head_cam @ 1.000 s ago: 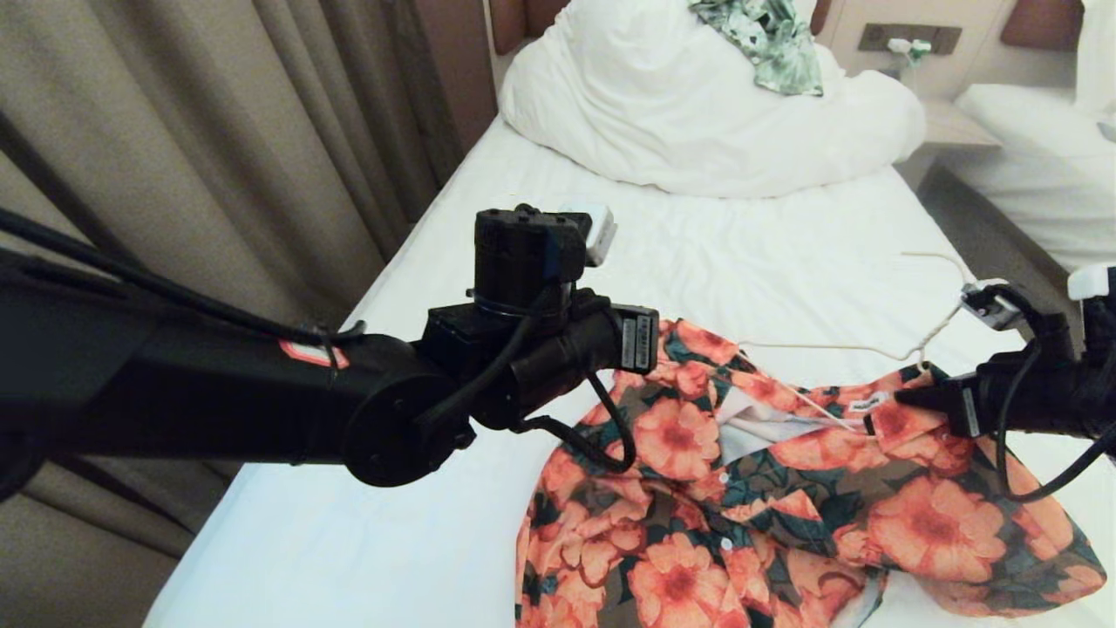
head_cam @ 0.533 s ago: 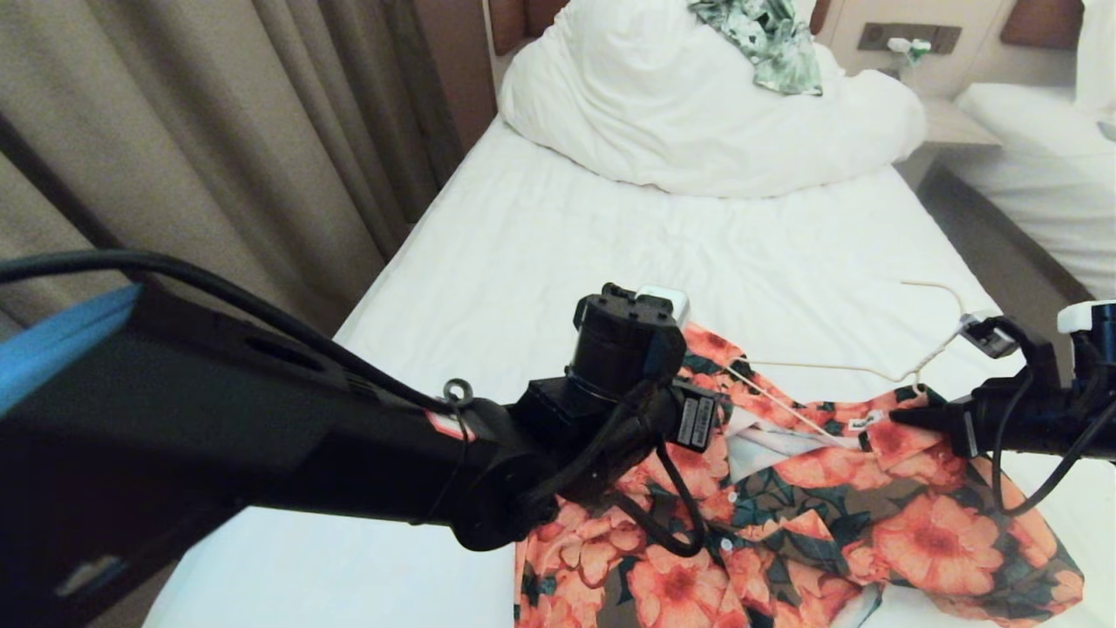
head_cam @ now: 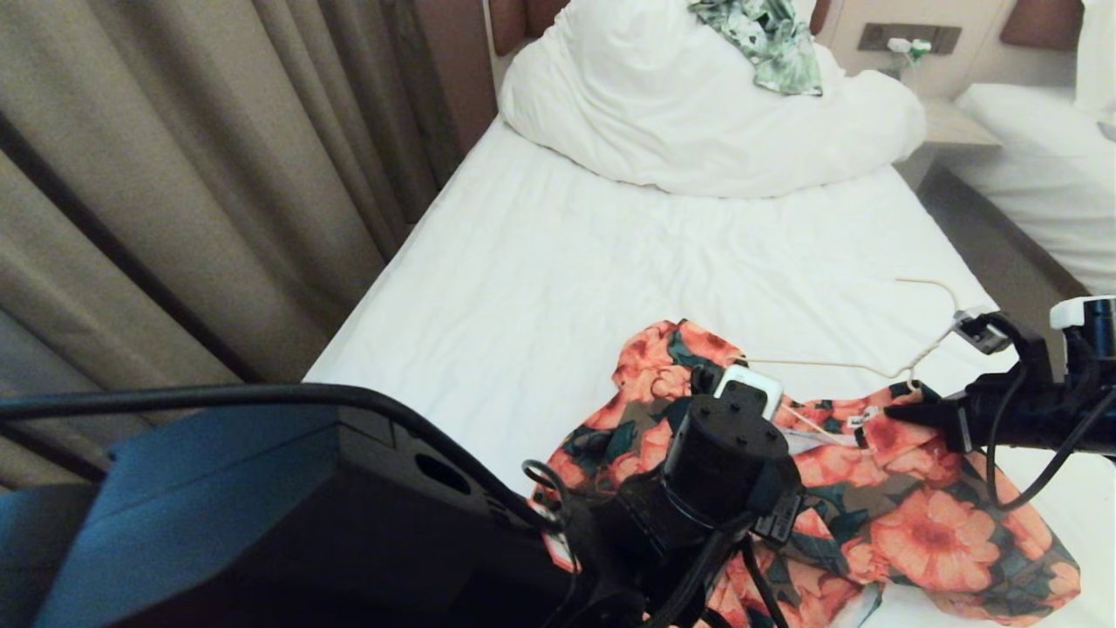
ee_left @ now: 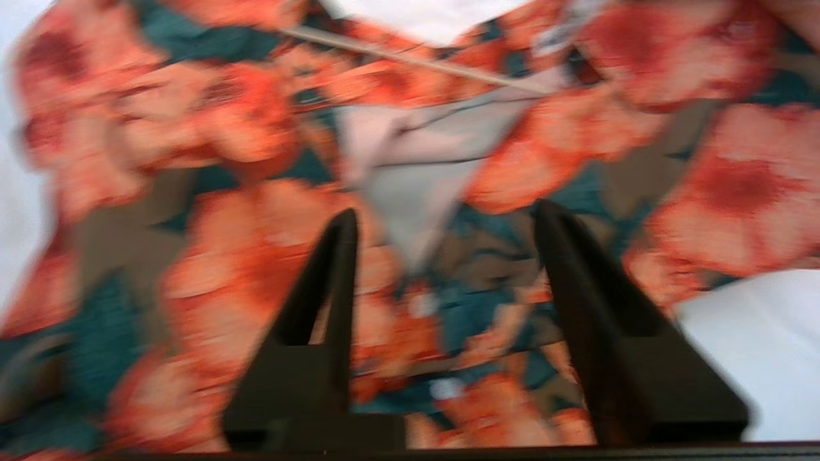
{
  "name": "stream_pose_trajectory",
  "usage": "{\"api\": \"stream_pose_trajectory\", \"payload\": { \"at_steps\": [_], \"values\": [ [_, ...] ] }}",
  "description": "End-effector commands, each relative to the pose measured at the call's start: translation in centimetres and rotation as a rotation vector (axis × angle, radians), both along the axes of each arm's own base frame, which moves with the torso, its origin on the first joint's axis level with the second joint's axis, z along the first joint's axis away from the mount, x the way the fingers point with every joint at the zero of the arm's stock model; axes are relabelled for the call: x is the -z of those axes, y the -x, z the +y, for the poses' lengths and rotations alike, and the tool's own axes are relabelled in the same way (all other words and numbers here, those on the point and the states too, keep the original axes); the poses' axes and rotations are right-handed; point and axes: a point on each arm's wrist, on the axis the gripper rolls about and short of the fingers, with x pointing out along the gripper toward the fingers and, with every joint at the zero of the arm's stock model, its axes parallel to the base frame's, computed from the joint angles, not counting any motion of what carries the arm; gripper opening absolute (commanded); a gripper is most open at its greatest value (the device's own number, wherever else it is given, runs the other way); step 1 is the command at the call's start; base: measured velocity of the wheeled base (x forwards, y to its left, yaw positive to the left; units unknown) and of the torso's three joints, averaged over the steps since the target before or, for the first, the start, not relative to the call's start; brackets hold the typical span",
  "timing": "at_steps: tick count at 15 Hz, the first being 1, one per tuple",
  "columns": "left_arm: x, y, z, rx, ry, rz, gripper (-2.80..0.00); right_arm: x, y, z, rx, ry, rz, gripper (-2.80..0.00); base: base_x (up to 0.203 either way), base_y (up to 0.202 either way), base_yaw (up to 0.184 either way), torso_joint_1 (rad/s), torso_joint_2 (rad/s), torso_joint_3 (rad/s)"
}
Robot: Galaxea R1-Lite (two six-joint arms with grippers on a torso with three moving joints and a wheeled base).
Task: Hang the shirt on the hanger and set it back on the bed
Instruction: Hook the other side of the shirt onto the hanger
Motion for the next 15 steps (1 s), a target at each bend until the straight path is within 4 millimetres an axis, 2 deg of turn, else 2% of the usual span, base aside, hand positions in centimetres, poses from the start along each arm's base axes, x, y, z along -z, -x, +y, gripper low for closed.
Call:
{"api": "stream_pose_trajectory", "payload": {
  "at_steps": [1, 4, 7, 11, 15],
  "values": [
    [2.3, 0.2, -1.1, 0.003, -0.051, -0.046, 0.0, -0.7, 0.3, 0.6, -0.019, 0.002, -0.02, -2.8, 0.0, 0.0, 0.0, 0.0, 0.0, 0.0],
    [4.4, -1.6, -2.2, -0.006, -0.102, -0.15, 0.0, -0.8, 0.4, 0.7, -0.022, 0.002, -0.018, -2.8, 0.0, 0.0, 0.0, 0.0, 0.0, 0.0],
    [5.0, -4.0, -2.5, -0.028, -0.136, -0.29, 0.0, -0.8, 0.4, 0.9, -0.029, 0.002, -0.017, -2.8, 0.0, 0.0, 0.0, 0.0, 0.0, 0.0],
    [5.4, -4.6, -3.2, -0.029, -0.128, -0.336, 0.0, -1.0, 0.5, 1.4, -0.041, 0.003, -0.023, -2.8, 0.0, 0.0, 0.0, 0.0, 0.0, 0.0],
    [7.0, -5.0, -3.9, -0.036, -0.073, -0.377, 0.0, -1.2, 0.6, 1.6, -0.047, 0.005, -0.027, -2.8, 0.0, 0.0, 0.0, 0.0, 0.0, 0.0]
  ]
}}
